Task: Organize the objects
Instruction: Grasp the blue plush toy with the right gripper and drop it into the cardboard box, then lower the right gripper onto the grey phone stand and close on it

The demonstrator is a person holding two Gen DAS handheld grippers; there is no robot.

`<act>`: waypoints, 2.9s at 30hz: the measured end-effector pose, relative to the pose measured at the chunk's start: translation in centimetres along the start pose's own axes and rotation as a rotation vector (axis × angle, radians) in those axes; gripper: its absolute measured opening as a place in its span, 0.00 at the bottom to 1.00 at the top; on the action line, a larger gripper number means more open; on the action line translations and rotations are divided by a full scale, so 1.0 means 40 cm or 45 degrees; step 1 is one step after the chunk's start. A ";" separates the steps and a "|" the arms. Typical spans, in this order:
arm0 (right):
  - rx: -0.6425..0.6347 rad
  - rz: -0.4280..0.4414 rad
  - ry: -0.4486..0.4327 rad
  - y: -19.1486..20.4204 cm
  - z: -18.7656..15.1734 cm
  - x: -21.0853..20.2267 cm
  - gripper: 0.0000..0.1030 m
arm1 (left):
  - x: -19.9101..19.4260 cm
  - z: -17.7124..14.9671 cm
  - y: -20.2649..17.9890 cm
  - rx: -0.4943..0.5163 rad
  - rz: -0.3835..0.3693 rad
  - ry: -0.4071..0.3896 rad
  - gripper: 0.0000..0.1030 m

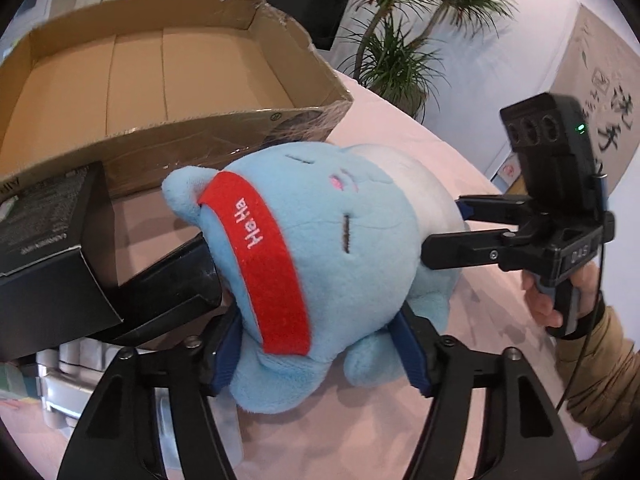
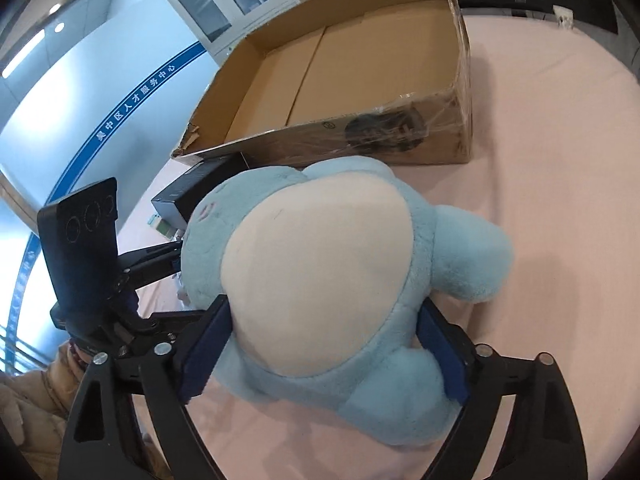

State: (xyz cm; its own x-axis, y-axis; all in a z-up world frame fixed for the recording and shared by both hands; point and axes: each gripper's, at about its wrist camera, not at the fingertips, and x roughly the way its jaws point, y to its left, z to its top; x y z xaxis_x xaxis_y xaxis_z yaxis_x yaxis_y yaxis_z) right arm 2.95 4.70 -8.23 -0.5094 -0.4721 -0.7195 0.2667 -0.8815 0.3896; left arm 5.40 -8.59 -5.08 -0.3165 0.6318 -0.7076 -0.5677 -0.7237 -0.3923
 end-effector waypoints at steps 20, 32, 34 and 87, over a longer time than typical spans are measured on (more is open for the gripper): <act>-0.208 -0.174 -0.401 0.153 0.342 -0.122 0.84 | -0.202 0.241 0.064 0.129 0.233 -0.348 0.81; -0.048 0.118 -0.313 0.172 0.164 -0.015 0.90 | -0.313 -0.114 0.154 0.034 0.159 -0.456 0.98; -0.058 0.204 -0.227 0.206 0.109 0.037 0.90 | -0.276 -0.137 0.145 0.052 0.131 -0.410 0.98; -0.931 0.175 0.206 0.340 -0.160 0.223 0.68 | -0.021 -0.181 -0.016 0.777 -0.104 0.156 0.74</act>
State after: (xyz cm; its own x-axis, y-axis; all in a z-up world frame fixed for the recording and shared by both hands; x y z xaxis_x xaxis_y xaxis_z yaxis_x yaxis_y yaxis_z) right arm 7.29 -11.54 -13.02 -0.3208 -0.5234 -0.7894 0.8220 -0.5678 0.0425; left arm 11.53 -10.67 -8.51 -0.1850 0.6158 -0.7658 -0.9294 -0.3629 -0.0673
